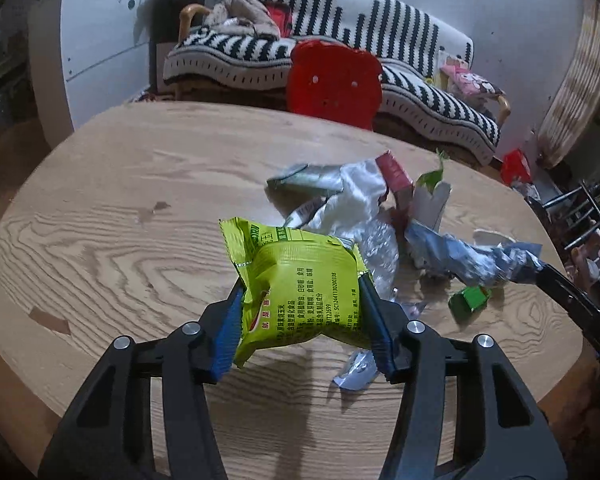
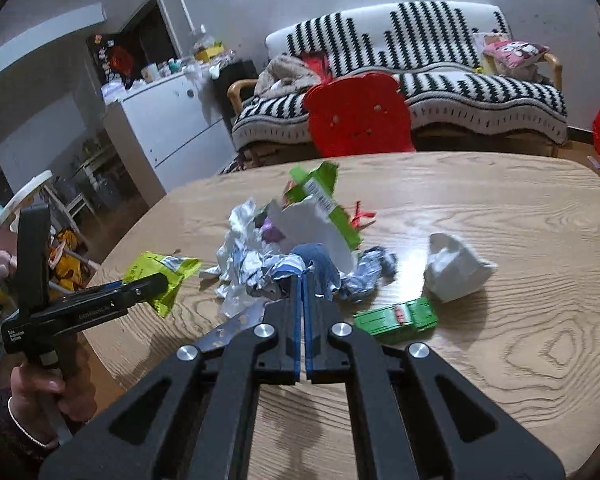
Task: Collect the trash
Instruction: 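Carry both items over the black bin and open both tools to drop them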
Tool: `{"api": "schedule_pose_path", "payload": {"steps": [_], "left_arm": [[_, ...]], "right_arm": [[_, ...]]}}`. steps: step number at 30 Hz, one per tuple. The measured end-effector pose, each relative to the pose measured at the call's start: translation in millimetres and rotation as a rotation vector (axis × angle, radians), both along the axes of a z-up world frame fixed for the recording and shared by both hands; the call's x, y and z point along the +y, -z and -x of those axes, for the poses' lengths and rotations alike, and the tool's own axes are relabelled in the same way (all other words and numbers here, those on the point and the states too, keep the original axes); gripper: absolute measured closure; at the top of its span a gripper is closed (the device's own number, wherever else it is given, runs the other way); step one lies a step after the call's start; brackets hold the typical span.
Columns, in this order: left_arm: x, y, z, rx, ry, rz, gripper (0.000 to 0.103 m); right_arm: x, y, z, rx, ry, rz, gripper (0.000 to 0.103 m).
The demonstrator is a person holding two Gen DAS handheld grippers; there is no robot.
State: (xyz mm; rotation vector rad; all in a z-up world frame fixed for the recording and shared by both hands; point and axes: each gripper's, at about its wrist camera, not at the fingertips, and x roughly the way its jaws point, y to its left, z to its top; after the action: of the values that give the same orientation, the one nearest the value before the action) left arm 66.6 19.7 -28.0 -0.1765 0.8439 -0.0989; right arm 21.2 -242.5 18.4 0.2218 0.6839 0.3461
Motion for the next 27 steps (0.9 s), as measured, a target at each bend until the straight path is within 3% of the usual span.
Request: {"api": "schedule_pose_path", "payload": {"steps": [6, 10, 14, 22, 27], "left_arm": [[-52, -14, 4, -0.025, 0.096, 0.008, 0.05], [-126, -18, 15, -0.045, 0.242, 0.007, 0.05], [-209, -19, 39, -0.064, 0.418, 0.013, 0.05], [-380, -5, 134, -0.08, 0.842, 0.064, 0.05], [-472, 34, 215, 0.016, 1.101, 0.072, 0.05]], "right_arm": [[-62, -17, 38, -0.029, 0.123, 0.02, 0.101], [-127, -23, 78, -0.035, 0.259, 0.05, 0.101], [-205, -27, 138, -0.044, 0.464, 0.098, 0.101], [-352, 20, 279, 0.113, 0.927, 0.086, 0.101], [-393, 63, 345, 0.251, 1.074, 0.094, 0.101]]}}
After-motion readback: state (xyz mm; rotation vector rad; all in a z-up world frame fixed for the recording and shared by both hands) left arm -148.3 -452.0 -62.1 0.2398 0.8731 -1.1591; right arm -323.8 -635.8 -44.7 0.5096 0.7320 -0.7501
